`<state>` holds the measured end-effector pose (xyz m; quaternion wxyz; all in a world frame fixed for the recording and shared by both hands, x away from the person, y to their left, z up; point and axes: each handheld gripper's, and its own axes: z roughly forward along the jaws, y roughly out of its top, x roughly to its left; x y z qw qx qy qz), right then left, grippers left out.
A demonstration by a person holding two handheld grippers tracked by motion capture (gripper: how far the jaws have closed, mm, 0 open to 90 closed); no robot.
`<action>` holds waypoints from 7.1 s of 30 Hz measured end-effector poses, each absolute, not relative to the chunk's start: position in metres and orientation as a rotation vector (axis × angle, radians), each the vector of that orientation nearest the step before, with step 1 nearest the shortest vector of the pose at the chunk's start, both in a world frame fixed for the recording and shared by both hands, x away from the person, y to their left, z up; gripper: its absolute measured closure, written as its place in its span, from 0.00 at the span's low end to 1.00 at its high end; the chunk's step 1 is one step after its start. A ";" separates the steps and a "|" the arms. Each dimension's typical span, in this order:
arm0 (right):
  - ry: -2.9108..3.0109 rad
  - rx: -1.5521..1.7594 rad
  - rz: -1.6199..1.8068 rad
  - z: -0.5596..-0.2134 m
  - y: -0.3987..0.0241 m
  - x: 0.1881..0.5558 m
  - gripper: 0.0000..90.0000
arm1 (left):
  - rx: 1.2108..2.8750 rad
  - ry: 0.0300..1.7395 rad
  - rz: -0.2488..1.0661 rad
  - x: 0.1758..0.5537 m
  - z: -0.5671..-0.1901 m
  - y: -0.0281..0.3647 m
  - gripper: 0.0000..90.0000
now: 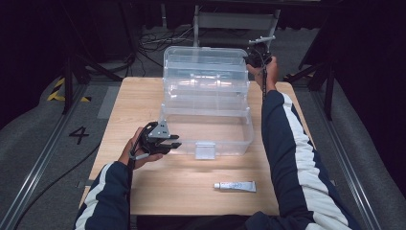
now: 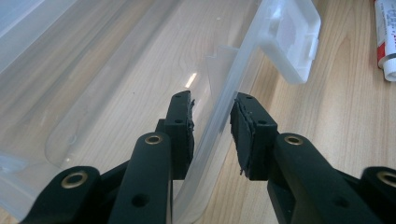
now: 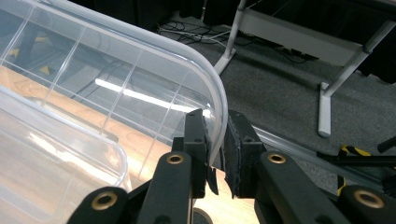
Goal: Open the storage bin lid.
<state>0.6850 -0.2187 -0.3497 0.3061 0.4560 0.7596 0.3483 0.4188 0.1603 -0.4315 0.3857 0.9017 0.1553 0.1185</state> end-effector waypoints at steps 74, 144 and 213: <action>2.195 0.934 0.980 -0.326 -0.268 0.557 0.78 | 2.316 0.371 0.286 0.415 -0.432 0.154 0.79; 3.034 0.218 0.618 -0.425 -0.177 0.346 0.57 | 2.400 0.765 0.415 0.355 -0.472 0.226 0.22; 2.985 0.216 0.606 -0.399 -0.178 0.361 0.79 | 2.247 0.886 0.291 0.347 -0.501 0.252 0.14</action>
